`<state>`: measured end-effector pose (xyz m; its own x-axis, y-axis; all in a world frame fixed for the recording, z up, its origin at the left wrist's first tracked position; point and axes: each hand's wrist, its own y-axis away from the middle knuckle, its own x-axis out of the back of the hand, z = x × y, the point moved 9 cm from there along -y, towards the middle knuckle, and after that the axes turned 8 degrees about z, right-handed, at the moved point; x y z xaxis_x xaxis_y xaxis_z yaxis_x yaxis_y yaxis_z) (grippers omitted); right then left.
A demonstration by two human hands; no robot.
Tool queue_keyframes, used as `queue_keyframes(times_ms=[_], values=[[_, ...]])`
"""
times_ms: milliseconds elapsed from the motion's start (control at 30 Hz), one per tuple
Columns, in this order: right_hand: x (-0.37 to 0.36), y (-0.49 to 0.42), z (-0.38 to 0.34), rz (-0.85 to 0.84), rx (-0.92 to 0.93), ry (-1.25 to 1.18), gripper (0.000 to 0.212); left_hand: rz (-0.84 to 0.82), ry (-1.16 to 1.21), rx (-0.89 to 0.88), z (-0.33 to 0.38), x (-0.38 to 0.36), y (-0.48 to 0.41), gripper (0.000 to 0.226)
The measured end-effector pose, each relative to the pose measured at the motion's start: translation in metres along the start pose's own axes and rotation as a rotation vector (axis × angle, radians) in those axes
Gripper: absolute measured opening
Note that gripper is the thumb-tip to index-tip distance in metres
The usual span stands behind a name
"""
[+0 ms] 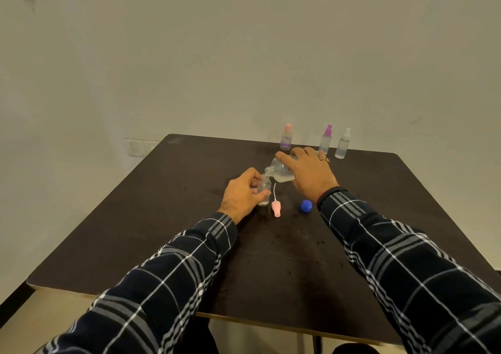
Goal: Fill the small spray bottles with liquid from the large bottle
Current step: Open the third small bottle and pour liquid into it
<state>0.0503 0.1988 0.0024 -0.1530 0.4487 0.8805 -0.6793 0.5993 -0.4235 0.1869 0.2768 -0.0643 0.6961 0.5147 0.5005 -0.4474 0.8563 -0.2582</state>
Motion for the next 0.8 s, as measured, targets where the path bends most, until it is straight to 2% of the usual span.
queue_keyframes(times_ms=[800], values=[[0.0023, -0.0009, -0.0011, -0.005, 0.001, 0.008, 0.079, 0.004, -0.001, -0.008, 0.0019, 0.0009, 0.001, 0.031]])
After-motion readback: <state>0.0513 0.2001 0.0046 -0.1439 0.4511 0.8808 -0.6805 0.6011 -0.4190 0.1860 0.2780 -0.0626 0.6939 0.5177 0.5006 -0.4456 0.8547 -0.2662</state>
